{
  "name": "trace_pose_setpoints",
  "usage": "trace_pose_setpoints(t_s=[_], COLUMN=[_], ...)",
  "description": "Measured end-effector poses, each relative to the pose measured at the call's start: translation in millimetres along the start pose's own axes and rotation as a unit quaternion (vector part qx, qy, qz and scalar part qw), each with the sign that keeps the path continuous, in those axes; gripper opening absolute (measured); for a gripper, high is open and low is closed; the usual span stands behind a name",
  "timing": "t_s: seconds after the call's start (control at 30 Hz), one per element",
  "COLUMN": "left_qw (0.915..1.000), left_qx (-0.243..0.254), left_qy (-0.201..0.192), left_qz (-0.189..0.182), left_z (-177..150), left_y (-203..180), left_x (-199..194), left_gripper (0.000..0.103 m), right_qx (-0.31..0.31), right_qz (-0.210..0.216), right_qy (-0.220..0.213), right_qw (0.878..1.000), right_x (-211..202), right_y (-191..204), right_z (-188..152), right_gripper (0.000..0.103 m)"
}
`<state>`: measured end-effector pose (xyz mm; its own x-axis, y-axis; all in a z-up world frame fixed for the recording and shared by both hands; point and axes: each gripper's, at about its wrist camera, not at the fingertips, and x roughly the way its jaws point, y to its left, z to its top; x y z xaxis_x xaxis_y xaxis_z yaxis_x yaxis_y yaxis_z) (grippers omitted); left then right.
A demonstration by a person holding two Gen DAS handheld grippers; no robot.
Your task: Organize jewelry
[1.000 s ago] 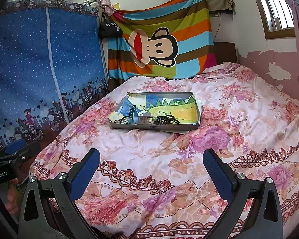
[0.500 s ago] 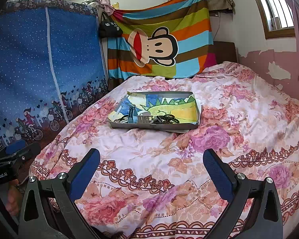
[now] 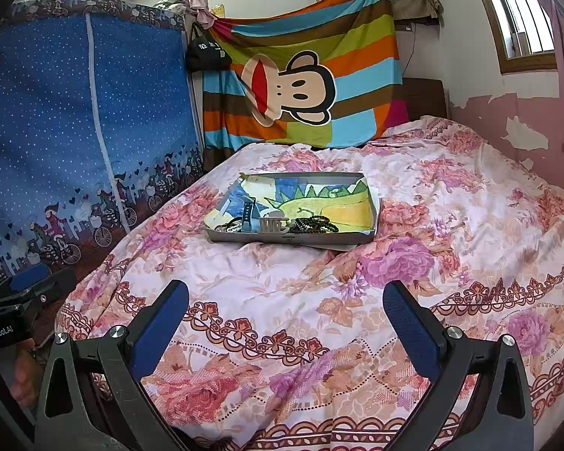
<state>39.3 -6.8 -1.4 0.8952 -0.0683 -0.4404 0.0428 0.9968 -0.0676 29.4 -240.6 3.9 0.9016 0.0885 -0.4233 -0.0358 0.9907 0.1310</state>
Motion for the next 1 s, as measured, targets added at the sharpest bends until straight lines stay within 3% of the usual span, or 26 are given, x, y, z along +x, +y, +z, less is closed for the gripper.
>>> trace_pose_setpoints(t_s=[1.0], left_qw=[1.0000], left_qx=[-0.001], left_qy=[0.001], left_qz=[0.000], left_z=[1.9], left_y=[-0.1], left_x=[-0.2], left_gripper=[0.103], right_qx=[0.001], right_qz=[-0.001], right_qy=[0.001], right_qw=[1.000], right_x=[1.2], right_y=[-1.6], right_z=[-0.4], right_gripper=[0.102])
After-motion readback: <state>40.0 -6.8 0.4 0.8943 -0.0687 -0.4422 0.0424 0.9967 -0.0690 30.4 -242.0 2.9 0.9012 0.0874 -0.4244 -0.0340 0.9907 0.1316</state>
